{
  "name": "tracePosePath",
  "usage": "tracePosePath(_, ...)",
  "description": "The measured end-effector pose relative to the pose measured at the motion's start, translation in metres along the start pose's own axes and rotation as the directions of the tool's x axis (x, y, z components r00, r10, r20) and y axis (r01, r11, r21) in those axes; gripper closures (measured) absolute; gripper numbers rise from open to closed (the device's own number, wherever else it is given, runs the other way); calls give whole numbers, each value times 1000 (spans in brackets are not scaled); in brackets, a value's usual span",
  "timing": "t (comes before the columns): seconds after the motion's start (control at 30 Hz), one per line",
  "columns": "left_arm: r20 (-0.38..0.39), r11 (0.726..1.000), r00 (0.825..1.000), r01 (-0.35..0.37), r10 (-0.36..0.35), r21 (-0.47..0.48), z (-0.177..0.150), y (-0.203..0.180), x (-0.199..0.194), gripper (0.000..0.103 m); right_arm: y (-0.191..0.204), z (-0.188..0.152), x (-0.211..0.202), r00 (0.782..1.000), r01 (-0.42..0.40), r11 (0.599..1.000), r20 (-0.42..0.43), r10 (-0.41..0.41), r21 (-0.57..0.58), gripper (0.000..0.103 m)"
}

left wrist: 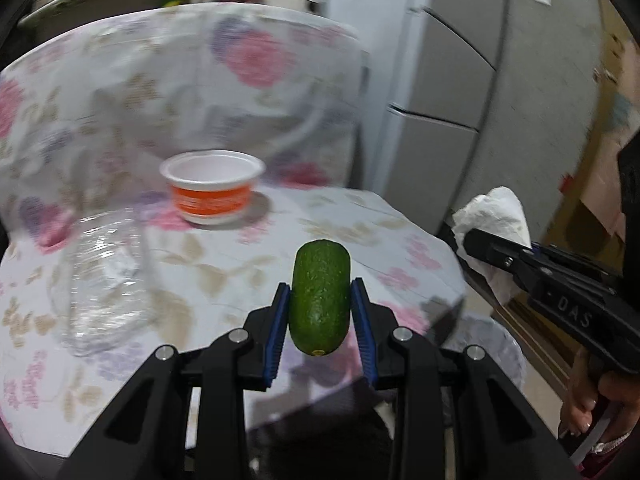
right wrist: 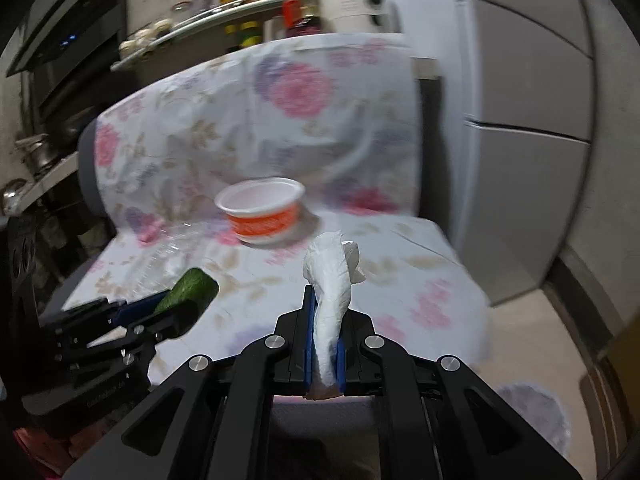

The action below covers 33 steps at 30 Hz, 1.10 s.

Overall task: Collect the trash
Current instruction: 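Carry the cucumber and tissue to the bin and open both tools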

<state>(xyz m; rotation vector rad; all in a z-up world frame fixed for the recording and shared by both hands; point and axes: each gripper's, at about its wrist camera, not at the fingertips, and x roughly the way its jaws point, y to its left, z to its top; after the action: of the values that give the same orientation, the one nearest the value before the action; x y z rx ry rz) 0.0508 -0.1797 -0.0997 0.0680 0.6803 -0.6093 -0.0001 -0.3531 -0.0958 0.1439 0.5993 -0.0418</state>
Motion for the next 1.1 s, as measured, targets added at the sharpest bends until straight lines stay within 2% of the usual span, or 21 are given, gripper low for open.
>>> tracePosePath(0.2,-35,993,997,65,-62,102,-4,-51,14,74,-58,-34,-38,988,156,984,-8,-156,82,94)
tracePosePath(0.33,-49,978,992,125,-118,169,-5,-89,22,74,-93,-54,-66,965,263,956,-16,-263,127,94)
tracePosePath(0.5,-71,944,975,222,-210,246,-10,-143,35,74,-130,-79,-94,931,364,911,-41,-363,192,93)
tracePosePath(0.67,-125,902,946,324,-300,285,-21,-186,51,74,-158,-103,-104,915,403,878,-81,-396,258,92)
tracePosePath(0.73,-156,882,929,367,-335,295,-28,-201,59,74,-169,-113,-101,913,407,872,-104,-394,272,92)
tracePosePath(0.87,-188,854,909,414,-371,314,-34,-221,76,73,-188,-126,-87,915,402,860,-145,-375,314,92)
tracePosePath(0.93,-204,846,900,432,-385,312,-35,-227,82,73,-197,-132,-78,916,400,854,-168,-364,332,92)
tracePosePath(1.1,-240,850,895,436,-376,296,-30,-240,105,73,-219,-143,-59,912,408,843,-188,-363,351,90)
